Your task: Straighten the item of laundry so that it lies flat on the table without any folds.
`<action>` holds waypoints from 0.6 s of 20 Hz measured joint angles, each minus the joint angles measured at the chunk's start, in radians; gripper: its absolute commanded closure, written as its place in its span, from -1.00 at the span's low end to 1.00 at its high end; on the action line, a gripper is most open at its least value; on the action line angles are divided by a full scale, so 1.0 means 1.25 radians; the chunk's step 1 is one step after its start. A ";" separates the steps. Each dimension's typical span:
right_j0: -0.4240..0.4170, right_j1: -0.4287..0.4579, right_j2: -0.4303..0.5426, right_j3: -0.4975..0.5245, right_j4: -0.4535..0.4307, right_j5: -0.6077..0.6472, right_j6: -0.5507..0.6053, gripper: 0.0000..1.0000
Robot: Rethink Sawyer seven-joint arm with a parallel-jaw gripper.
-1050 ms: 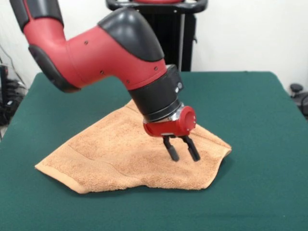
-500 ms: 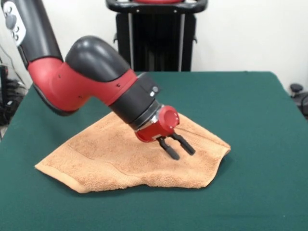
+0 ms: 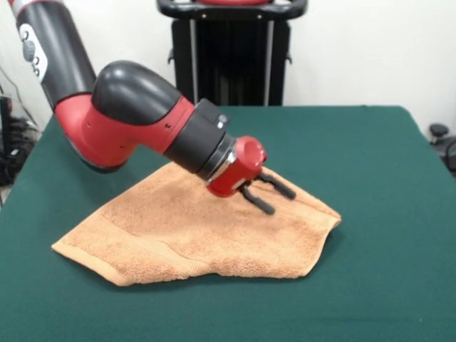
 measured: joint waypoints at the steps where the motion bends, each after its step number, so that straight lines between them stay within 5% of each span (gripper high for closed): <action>1: -0.004 0.004 0.000 0.018 0.000 0.008 0.000 -1.00; 12: -0.016 -0.045 -0.009 0.162 -0.002 -0.013 0.000 -1.00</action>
